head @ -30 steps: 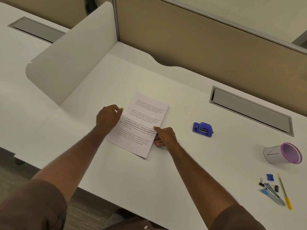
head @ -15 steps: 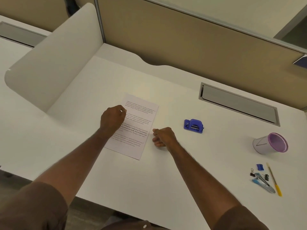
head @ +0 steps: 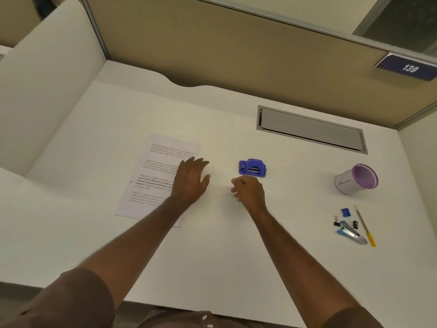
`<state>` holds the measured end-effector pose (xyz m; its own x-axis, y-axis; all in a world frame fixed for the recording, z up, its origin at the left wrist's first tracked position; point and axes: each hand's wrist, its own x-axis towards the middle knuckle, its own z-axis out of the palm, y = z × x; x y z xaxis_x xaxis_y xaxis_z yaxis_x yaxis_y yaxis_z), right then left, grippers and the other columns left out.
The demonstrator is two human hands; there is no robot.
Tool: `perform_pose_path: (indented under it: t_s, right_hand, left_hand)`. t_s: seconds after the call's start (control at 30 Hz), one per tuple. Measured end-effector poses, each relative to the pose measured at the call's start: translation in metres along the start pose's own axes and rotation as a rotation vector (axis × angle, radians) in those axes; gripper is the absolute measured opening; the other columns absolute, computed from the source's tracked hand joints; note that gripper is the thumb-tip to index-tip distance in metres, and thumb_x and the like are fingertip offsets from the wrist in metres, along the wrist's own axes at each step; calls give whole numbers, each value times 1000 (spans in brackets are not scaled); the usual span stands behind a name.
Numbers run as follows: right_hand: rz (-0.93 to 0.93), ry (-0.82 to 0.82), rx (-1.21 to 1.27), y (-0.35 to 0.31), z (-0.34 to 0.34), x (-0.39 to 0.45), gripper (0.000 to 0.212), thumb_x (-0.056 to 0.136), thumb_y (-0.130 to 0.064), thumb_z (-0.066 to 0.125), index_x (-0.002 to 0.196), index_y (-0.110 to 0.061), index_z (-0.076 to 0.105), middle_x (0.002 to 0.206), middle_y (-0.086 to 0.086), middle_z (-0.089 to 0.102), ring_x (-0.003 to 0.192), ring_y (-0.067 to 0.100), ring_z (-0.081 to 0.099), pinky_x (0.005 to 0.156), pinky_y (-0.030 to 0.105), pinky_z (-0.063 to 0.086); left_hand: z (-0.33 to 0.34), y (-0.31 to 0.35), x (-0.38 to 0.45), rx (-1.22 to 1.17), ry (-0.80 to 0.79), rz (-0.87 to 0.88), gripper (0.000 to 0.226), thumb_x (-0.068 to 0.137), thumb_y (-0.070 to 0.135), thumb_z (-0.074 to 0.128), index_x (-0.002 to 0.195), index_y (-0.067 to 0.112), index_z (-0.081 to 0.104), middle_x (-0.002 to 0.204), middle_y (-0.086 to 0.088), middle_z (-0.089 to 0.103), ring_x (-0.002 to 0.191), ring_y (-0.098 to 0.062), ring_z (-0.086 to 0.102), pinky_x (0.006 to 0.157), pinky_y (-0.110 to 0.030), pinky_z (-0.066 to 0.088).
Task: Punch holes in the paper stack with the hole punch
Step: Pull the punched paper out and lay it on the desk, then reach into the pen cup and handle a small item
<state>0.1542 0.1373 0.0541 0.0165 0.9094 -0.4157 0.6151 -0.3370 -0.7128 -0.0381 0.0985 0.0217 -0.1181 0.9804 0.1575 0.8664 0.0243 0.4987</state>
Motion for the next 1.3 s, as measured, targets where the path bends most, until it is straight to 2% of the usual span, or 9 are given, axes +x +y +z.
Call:
perform_pose_path:
  t_s: [0.07,0.17,0.37,0.5,0.67,0.9,1.0,1.13,1.3]
  right_hand:
    - [-23,71,24,15,-14,-2,24,93,-29,54,89,-18,75,74,-3,76,71,18,73,82,48,59]
    - [-39,163,38,39,-35,-5,25,94,-19,50,90,-19,75,74,-2,75,73,18,72,80,49,60]
    - [-84,333,91,90,-60,-13,26,93,-16,50,90,-22,75,74,-6,74,71,13,71,73,48,60]
    - [-164,370,148,113,-62,-18,24,93,-17,53,94,-25,75,77,-8,74,75,10,71,72,43,61]
    - [-300,330,160,121,-49,-17,19,96,-18,58,96,-24,76,96,-15,75,97,7,70,87,29,56]
    - [-223,345,362,101,-24,-9,22,98,-10,56,109,-14,75,110,-3,75,107,10,69,97,27,53]
    - [-344,366,60,96,-24,-6,23,95,-7,58,110,-13,74,109,-2,73,104,11,67,94,26,53]
    - [-513,210,-574,99,-23,-11,36,86,2,58,120,-7,69,118,8,67,107,28,62,81,37,57]
    - [-758,101,-737,115,-20,-42,49,70,18,64,118,7,66,114,20,68,98,39,67,68,43,62]
  left_hand:
    - [15,12,1,52,-120,-14,58,101,35,57,151,10,45,159,-14,42,152,-35,32,125,-55,18]
    - [38,21,-1,177,-251,9,70,103,49,42,161,13,24,170,-13,17,158,-33,11,127,-54,5]
    - [71,27,-18,261,-323,49,77,103,55,35,163,11,11,170,-18,-1,158,-36,-2,127,-56,-3]
    - [80,23,-23,280,-257,68,77,102,55,32,162,11,15,170,-19,4,158,-36,4,127,-57,4]
    - [89,16,-23,299,-208,92,77,101,57,28,162,12,17,171,-17,7,158,-35,6,127,-58,8]
    - [92,13,-24,292,-170,104,76,102,57,28,162,12,17,171,-17,8,158,-35,6,127,-58,8]
    - [92,13,-24,297,-170,101,76,102,58,27,162,13,16,171,-17,7,159,-34,5,127,-58,8]
    - [92,13,-23,298,-168,100,76,102,58,28,162,13,16,171,-17,7,159,-34,6,127,-58,9]
    - [92,12,-23,271,-149,104,76,102,57,29,162,12,18,171,-17,9,159,-34,7,126,-58,9]
